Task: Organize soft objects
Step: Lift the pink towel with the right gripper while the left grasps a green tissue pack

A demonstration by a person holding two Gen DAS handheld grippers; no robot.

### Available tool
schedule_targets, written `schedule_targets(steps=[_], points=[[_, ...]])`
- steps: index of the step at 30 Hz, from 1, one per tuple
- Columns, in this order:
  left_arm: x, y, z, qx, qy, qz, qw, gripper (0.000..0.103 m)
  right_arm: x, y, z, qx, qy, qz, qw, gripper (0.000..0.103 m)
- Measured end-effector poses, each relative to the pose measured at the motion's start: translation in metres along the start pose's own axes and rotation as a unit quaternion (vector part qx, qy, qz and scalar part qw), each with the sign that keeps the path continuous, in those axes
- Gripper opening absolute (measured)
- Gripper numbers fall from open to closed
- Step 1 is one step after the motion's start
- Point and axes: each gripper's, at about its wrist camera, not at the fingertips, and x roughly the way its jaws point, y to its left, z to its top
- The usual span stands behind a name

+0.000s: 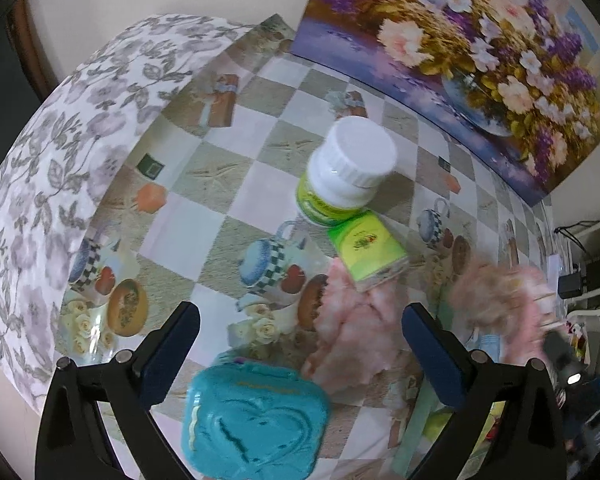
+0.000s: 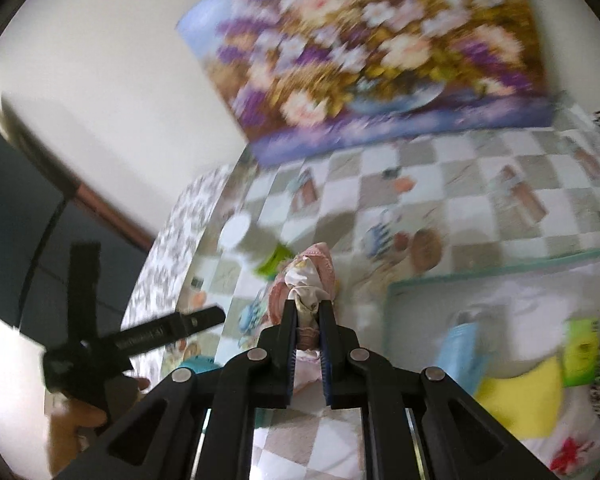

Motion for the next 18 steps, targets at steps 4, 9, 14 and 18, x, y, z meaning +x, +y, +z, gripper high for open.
schedule_targets(steps=[4,9,14,18], points=[[0.006,-0.012,0.002,0.005,0.001,-0.009,0.9999,0.09,-0.024,-0.021,0.008,0.025,-0.033,-0.011,0.999,0.011],[0.015,-0.03,0.008,0.017,0.002,-0.012,0.9998,0.087,-0.043,-0.054,0.013,0.058,-0.054,-0.042,0.996,0.011],[0.029,-0.044,0.018,0.015,0.006,-0.014,0.9998,0.085,-0.054,-0.085,0.014,0.095,-0.062,-0.048,0.992,0.011],[0.05,-0.054,0.024,0.009,0.028,-0.012,0.9995,0.085,-0.06,-0.101,0.015,0.111,-0.068,-0.045,0.99,0.011]])
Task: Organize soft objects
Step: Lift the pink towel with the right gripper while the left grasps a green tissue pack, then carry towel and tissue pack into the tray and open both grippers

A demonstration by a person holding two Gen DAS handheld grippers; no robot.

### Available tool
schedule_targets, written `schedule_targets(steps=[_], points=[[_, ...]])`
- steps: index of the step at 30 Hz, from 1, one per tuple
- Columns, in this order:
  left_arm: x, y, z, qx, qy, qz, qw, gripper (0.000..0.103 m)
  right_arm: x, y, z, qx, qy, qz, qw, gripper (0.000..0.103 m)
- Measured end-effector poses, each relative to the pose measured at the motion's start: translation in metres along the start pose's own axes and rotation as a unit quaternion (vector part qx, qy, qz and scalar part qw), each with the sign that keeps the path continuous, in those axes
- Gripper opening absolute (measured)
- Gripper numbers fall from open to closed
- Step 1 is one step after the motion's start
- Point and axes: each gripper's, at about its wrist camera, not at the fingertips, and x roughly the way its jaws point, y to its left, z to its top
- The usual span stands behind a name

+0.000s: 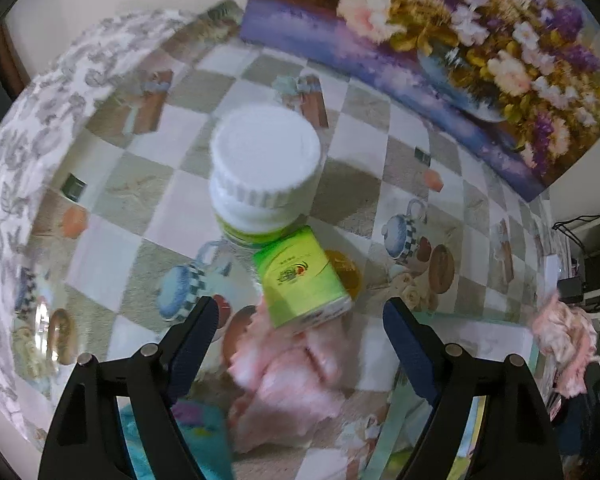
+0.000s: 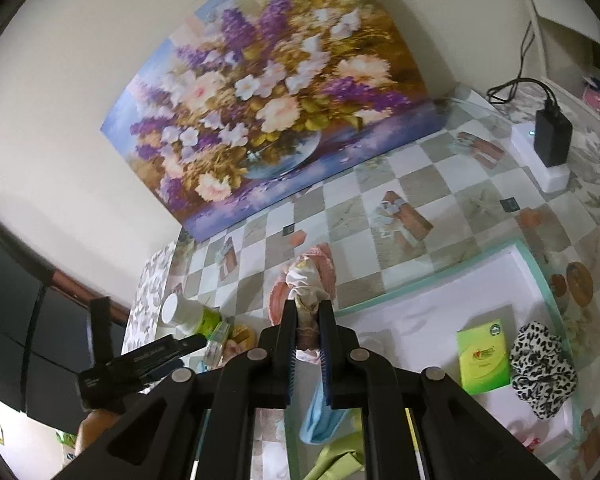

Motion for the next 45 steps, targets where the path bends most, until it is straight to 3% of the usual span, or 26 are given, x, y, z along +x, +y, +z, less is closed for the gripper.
schedule_targets(steps=[6,9,17,22,32,45], points=[[0.024,-0.002,0.008,-0.029,0.029,-0.012,0.9991,0.072,0.0,-0.014,0.004,0.018,-0.001,0.003,1.0,0.011],[0.027,-0.001,0.01,-0.036,0.03,-0.006,0.9989,0.057,0.0,-0.019,0.006,0.024,-0.002,0.006,1.0,0.011],[0.014,0.003,0.006,-0.046,0.015,-0.01,0.9988,0.054,-0.005,-0.023,0.007,0.033,-0.004,0.017,0.999,0.011],[-0.01,-0.004,-0.003,-0.033,-0.016,-0.021,0.9991,0.053,-0.019,-0.022,0.008,0.032,-0.019,0.02,0.999,0.011],[-0.053,-0.056,-0.038,0.045,-0.06,-0.044,0.9962,0.053,-0.063,-0.03,0.014,0.022,-0.059,-0.031,0.998,0.011],[-0.053,-0.145,-0.086,0.168,-0.046,-0.062,0.9827,0.054,-0.098,-0.074,0.017,0.049,-0.079,-0.084,0.992,0.011]])
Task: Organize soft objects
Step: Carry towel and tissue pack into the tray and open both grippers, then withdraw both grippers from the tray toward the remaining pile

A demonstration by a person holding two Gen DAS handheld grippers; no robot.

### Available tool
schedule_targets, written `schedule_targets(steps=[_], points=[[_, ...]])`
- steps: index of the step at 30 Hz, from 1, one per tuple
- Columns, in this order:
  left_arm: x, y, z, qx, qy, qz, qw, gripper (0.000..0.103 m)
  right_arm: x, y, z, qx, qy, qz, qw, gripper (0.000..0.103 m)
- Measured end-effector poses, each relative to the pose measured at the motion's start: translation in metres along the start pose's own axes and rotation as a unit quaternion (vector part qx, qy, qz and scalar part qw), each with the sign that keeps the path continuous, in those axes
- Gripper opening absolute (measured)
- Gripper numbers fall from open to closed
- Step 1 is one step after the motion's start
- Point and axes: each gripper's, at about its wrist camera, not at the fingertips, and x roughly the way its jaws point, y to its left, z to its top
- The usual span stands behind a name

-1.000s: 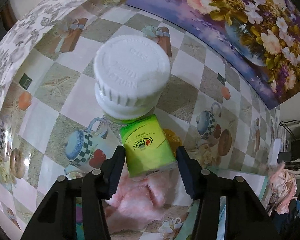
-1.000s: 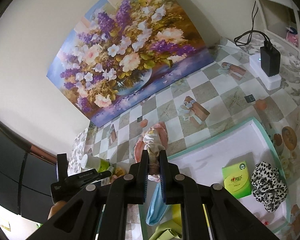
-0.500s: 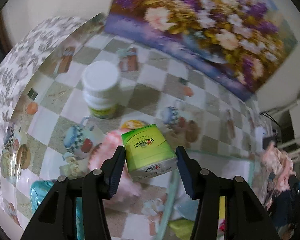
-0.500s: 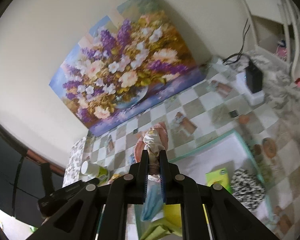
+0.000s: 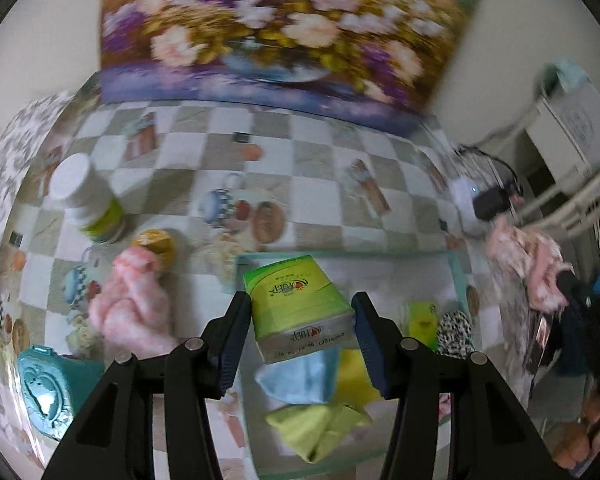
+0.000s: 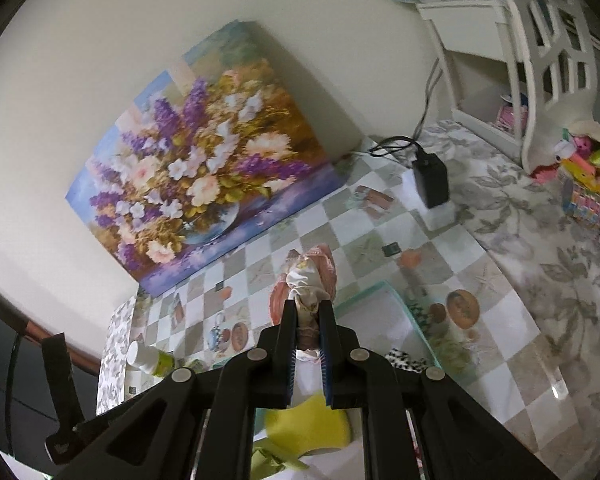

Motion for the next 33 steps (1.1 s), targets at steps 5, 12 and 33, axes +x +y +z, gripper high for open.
schedule_targets(steps=[5,12,33], points=[[0.015,-0.035,-0.012,0.05,0.018,0.004,0.9986,0.054,0.012,-0.012,-0.003,0.012,0.018,-0.005,1.0,0.012],[0.05,-0.066,-0.035,0.102,0.057,0.023,0.9929,0.054,0.059,-0.026,-0.028,0.023,0.097,-0.032,0.994,0.013],[0.033,-0.063,-0.046,0.087,0.058,0.027,0.9942,0.071,0.074,-0.037,-0.056,0.02,0.155,-0.103,0.982,0.066]])
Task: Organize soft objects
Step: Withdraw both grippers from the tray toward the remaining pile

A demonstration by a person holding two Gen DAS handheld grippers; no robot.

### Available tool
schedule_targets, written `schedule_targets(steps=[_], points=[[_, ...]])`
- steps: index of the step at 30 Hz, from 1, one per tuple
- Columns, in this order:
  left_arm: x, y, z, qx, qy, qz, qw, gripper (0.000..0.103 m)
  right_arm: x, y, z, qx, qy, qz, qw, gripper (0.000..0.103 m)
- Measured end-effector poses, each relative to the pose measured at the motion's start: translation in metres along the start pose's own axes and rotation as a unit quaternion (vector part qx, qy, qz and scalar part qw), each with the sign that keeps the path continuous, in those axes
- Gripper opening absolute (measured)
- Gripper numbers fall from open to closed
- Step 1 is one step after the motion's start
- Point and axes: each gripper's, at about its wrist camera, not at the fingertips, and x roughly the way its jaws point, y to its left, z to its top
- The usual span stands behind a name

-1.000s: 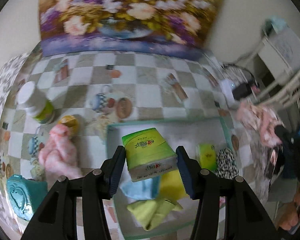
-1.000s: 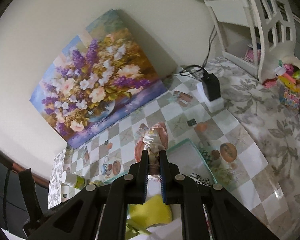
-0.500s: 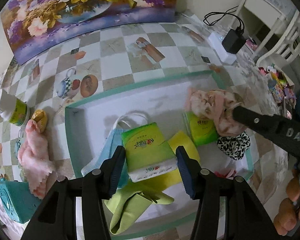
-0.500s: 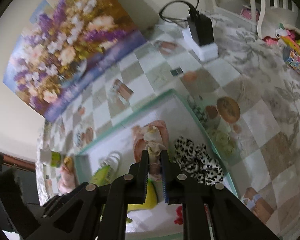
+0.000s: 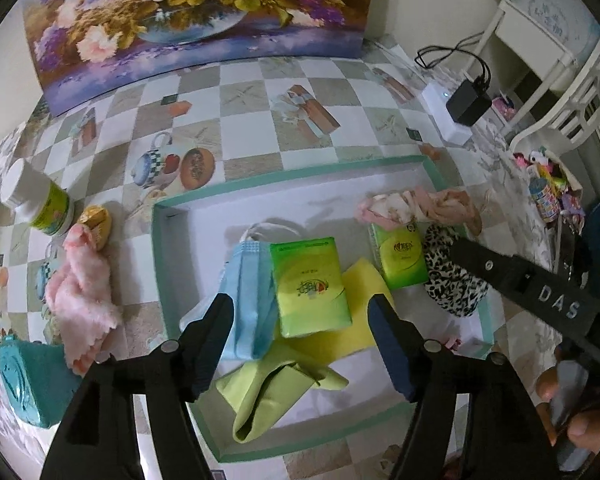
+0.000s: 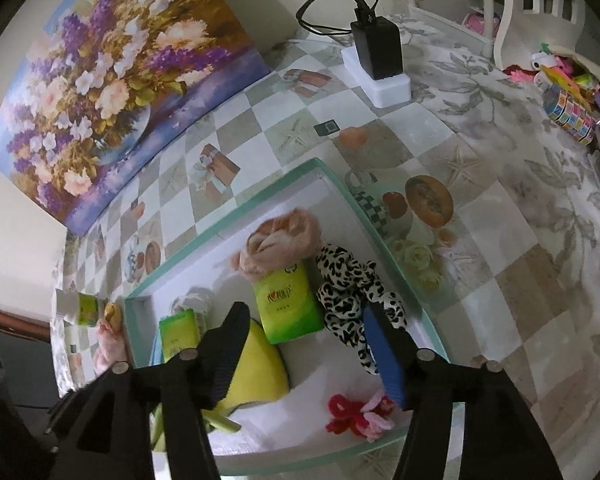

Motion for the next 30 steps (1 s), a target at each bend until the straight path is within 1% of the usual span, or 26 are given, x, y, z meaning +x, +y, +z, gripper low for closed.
schedule_targets(steps=[1,2,4,7,12,16,17,21,24,30], points=[[-0.002,0.002,-0.001,-0.003,-0.002,0.0,1.0,0.073,-0.001,0.0,-0.002,-0.002,0.0,-0.004,1.0,0.07],[-0.005,0.005,-0.004,-0.009,-0.005,-0.001,1.0,0.08,-0.001,0.0,-0.003,-0.004,0.0,-0.006,1.0,0.073],[-0.009,0.011,-0.007,-0.019,-0.01,-0.003,0.9998,0.088,-0.003,0.001,-0.007,-0.009,0.0,-0.012,1.0,0.075],[-0.017,0.026,-0.015,-0.042,-0.021,0.004,0.9989,0.088,-0.005,0.005,-0.014,-0.019,0.0,-0.023,1.0,0.08],[-0.023,0.045,-0.027,-0.062,-0.032,0.023,0.9973,0.092,-0.011,0.015,-0.026,-0.041,-0.003,-0.037,0.998,0.083],[-0.028,0.058,-0.034,-0.075,-0.04,0.039,0.9956,0.093,-0.014,0.027,-0.038,-0.067,-0.01,-0.046,0.997,0.1],[-0.029,0.061,-0.035,-0.078,-0.041,0.041,0.9953,0.093,-0.014,0.03,-0.041,-0.073,-0.012,-0.048,0.996,0.102],[-0.033,0.076,-0.04,-0.094,-0.043,0.041,0.9938,0.094,-0.016,0.044,-0.053,-0.097,-0.019,-0.06,0.993,0.103],[-0.039,0.089,-0.041,-0.113,-0.053,0.037,0.9915,0.094,-0.019,0.052,-0.059,-0.111,-0.028,-0.068,0.991,0.103],[-0.047,0.113,-0.043,-0.146,-0.061,0.036,0.9866,0.094,-0.027,0.07,-0.067,-0.134,-0.045,-0.069,0.988,0.103]])
